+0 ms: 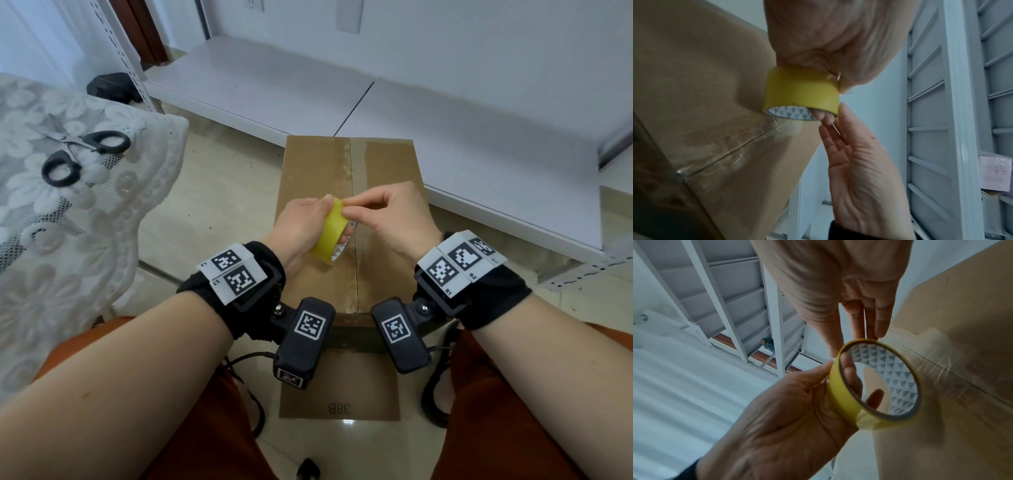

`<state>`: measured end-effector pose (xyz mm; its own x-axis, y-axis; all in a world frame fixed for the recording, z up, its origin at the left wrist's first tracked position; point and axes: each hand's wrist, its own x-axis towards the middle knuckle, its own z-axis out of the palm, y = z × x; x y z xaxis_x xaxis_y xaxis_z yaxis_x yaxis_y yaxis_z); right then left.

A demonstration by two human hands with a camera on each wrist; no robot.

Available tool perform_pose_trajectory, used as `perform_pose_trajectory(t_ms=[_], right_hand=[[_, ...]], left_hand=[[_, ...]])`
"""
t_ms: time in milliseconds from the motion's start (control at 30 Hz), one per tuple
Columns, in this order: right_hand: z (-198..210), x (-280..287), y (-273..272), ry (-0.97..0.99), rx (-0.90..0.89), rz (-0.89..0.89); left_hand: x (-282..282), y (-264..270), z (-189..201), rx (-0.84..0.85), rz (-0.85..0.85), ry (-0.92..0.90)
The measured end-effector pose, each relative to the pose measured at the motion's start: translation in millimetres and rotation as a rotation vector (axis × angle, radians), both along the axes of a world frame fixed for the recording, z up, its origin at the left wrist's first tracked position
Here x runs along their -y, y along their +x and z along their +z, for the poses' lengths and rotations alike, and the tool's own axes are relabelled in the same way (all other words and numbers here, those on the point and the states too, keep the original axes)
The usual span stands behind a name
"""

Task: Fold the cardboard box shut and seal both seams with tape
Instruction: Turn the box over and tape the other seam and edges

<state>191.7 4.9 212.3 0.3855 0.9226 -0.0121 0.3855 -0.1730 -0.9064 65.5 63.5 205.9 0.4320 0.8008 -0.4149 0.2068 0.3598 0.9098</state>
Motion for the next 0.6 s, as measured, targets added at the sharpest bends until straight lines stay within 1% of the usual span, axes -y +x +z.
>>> perform_pose_trajectory(t_ms=[67,167,233,367,467,600], right_hand=[[-2.2,-1.6,-0.8,-0.007,0.041,-0.023],[-3.6,-2.6,-2.4,-0.023,0.049,-0.014],[-3.7,-2.6,-2.6,-0.027,0.022,-0.004],[-4.6,-4.1,1.8,0.003,-0.056,-0.070],[-4.5,-2.1,-0.3,0.014,-0.092,-0.075],[-6.0,0.6,-5.6,0.039,-0.099,-0.087]], left_hand=[[1.6,1.1,-0.6,0.000,0.010,-0.021],[2.7,1.3,-2.1,-0.062,0.004,-0.008],[4.2,0.9,0.0,-0.046,0.004,-0.022],[4.3,2.0,6.0,0.015,-0.007,0.000],[7.0,2.8,4.6,0.003,-0.010,0.019],[11.2,2.9,-0.4,-0.010,0.032,0.026]])
